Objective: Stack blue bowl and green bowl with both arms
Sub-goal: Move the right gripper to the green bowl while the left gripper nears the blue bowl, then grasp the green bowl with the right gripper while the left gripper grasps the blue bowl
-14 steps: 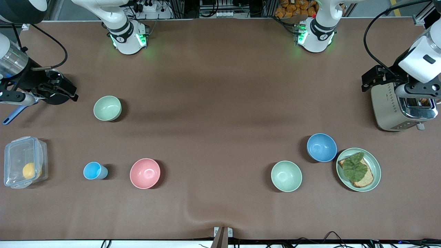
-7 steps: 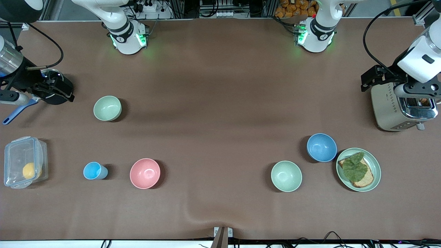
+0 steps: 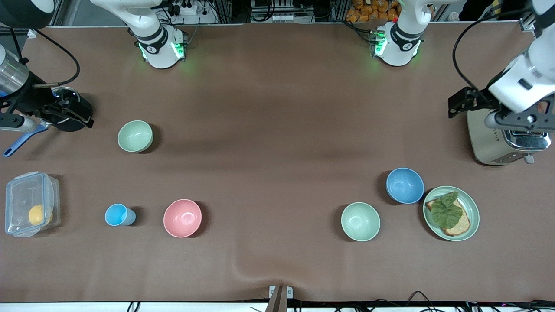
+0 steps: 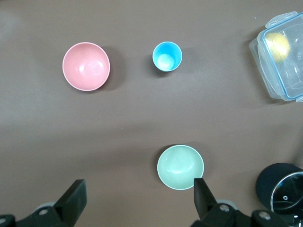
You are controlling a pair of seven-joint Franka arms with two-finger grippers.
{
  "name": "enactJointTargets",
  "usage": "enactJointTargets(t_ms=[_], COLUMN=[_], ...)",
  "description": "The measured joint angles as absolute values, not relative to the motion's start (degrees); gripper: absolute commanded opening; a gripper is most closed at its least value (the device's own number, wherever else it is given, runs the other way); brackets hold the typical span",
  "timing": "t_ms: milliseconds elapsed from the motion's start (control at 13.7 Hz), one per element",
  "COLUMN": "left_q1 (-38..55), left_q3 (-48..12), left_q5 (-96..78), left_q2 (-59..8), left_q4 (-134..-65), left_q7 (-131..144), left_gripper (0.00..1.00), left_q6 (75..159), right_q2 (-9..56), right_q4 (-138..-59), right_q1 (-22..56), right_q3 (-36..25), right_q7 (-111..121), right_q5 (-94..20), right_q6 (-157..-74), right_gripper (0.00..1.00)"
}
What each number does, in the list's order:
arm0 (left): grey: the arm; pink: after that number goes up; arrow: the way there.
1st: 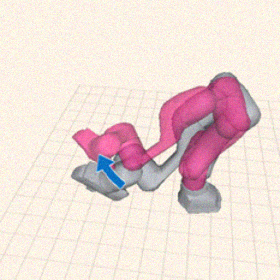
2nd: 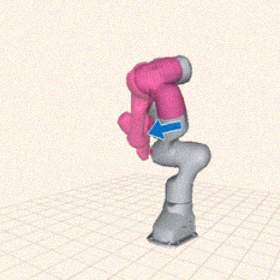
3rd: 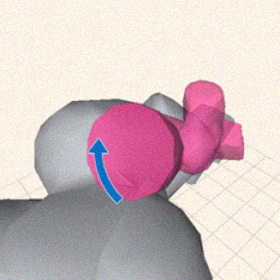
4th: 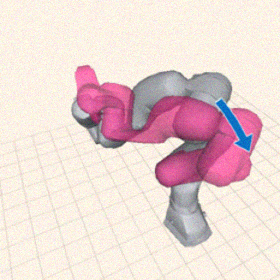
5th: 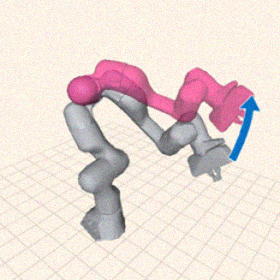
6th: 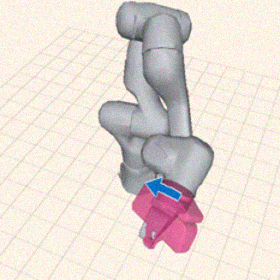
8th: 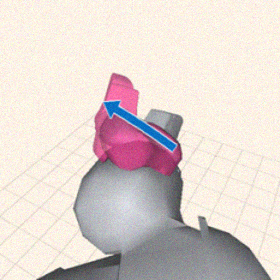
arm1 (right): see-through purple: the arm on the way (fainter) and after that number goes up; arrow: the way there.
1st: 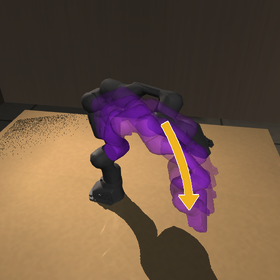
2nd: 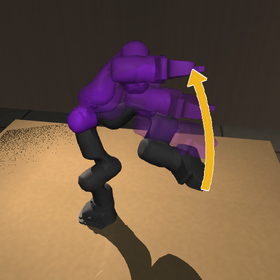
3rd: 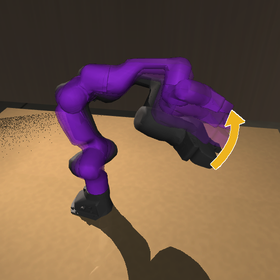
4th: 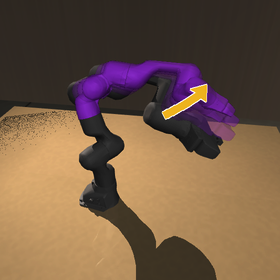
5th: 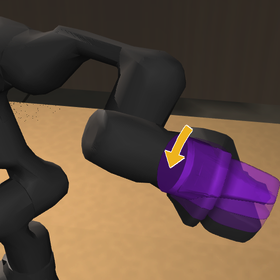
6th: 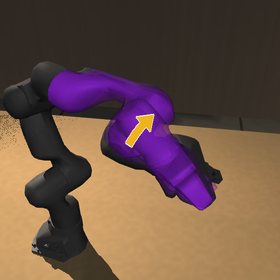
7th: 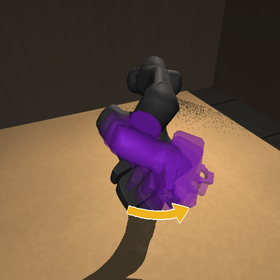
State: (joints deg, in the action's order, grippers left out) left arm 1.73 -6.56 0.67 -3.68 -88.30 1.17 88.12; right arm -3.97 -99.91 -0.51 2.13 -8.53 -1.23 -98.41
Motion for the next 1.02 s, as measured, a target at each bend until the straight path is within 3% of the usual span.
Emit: enactJointTargets(t_ms=[583, 1021], left_q1=[1.5, 0.7], left_q3=[-5.9, -5.8], left_q5=[3.7, 4.3], left_q2=[-19.3, -25.2], left_q4=[-84.0, -85.5], left_q7=[1.5, 1.6], left_gripper=[1.00, 1.00], left_q6=[93.4, 101.8], right_q2=[1.2, 4.0], right_q4=[-100.4, -101.5], right_q1=[-1.3, -4.2], right_q3=[2.1, 2.0], right_q7=[-8.5, -8.4], right_q5=[-1.1, -1.0], right_q6=[-96.7, -93.8], right_gripper=[1.00, 1.00])
